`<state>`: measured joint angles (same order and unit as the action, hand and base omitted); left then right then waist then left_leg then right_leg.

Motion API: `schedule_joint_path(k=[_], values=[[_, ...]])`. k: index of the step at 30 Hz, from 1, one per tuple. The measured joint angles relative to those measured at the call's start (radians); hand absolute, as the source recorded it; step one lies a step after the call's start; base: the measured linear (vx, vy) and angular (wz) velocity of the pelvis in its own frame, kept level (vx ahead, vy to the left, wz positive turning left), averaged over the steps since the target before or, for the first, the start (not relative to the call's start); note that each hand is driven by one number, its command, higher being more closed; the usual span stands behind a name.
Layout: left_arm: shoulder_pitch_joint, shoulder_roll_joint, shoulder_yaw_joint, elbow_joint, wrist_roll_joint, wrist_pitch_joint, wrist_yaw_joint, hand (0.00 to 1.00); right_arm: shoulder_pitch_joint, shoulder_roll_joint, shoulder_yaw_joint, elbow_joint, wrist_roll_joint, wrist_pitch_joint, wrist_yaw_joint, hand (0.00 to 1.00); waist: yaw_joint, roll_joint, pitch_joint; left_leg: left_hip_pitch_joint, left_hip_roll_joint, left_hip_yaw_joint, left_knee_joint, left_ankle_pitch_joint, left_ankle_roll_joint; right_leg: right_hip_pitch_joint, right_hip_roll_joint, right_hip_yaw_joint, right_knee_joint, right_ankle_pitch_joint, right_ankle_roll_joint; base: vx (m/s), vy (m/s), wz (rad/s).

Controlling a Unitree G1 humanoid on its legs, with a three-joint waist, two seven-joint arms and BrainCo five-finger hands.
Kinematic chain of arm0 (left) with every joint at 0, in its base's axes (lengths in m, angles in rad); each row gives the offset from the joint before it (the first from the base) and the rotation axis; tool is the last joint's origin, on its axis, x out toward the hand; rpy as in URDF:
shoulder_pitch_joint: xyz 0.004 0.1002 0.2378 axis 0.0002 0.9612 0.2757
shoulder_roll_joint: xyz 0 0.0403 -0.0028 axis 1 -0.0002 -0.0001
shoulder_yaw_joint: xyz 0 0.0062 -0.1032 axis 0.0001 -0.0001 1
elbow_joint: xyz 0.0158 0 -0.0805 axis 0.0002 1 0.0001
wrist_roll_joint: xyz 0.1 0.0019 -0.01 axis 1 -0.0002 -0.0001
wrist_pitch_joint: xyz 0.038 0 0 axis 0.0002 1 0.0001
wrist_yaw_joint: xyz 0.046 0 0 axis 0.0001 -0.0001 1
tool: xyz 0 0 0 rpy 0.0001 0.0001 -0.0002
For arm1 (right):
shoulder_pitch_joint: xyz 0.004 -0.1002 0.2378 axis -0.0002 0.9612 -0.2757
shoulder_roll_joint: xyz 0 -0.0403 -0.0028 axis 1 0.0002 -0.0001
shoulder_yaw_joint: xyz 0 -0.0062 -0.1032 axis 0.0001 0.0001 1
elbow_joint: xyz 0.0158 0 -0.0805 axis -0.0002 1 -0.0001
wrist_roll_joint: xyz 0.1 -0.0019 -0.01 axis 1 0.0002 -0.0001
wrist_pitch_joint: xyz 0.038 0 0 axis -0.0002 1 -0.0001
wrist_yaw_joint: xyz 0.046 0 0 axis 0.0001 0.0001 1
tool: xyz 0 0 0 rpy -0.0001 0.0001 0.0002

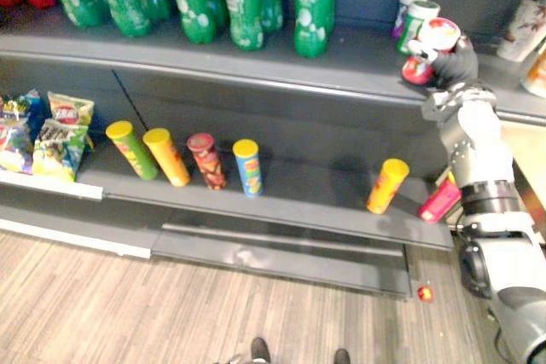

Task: Put the gum and the chips on the shelf.

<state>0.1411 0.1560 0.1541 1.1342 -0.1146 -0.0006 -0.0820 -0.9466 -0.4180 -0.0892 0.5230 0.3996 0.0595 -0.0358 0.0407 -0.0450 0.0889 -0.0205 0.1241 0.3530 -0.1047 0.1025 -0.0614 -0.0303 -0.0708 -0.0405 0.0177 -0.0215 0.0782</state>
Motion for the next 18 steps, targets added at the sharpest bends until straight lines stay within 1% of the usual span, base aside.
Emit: schedule_joint_path(k=[3, 4, 10, 18], values=[[0.0, 0.0, 0.0, 0.0, 0.0, 0.0, 0.0, 0.0, 0.0, 0.0, -0.012, 0.0, -0.007, -0.005, 0.0, 1.0, 0.001, -0.001, 0.001, -0.001, 0.0, 0.0, 0.0, 0.0, 0.0, 0.0, 0.0, -0.001, 0.0, 0.0, -0.001, 0.05, -0.001, 0.01], [0.0, 0.0, -0.001, 0.0, 0.0, 0.0, 0.0, 0.0, -0.001, 0.0, -0.012, 0.0, -0.007, -0.007, 0.001, 0.0, 0.0, -0.001, 0.0, -0.001, 0.0, 0.001, 0.0, 0.0, 0.0, 0.0, 0.0, 0.0, 0.0, 0.006, -0.003, 0.06, -0.002, -0.02], [-0.001, 0.0, -0.001, -0.001, 0.0, 0.0, 0.001, 0.0, -0.004, 0.001, -0.012, 0.0, -0.007, -0.008, 0.004, 0.0, 0.003, -0.001, 0.001, 0.004, 0.004, 0.016, 0.0, 0.0, 0.0, 0.0, 0.005, 0.009, -0.001, 0.008, 0.0, 0.05, -0.008, -0.05], [0.0, 0.0, 0.0, -0.001, 0.001, 0.0, 0.001, 0.0, 0.01, 0.001, -0.013, -0.012, -0.007, -0.014, 0.004, 0.0, -0.002, -0.001, 0.001, 0.008, 0.004, 0.019, 0.0, 0.001, 0.002, 0.002, 0.005, 0.018, 0.001, 0.008, 0.0, 0.01, 0.0, -0.02]])
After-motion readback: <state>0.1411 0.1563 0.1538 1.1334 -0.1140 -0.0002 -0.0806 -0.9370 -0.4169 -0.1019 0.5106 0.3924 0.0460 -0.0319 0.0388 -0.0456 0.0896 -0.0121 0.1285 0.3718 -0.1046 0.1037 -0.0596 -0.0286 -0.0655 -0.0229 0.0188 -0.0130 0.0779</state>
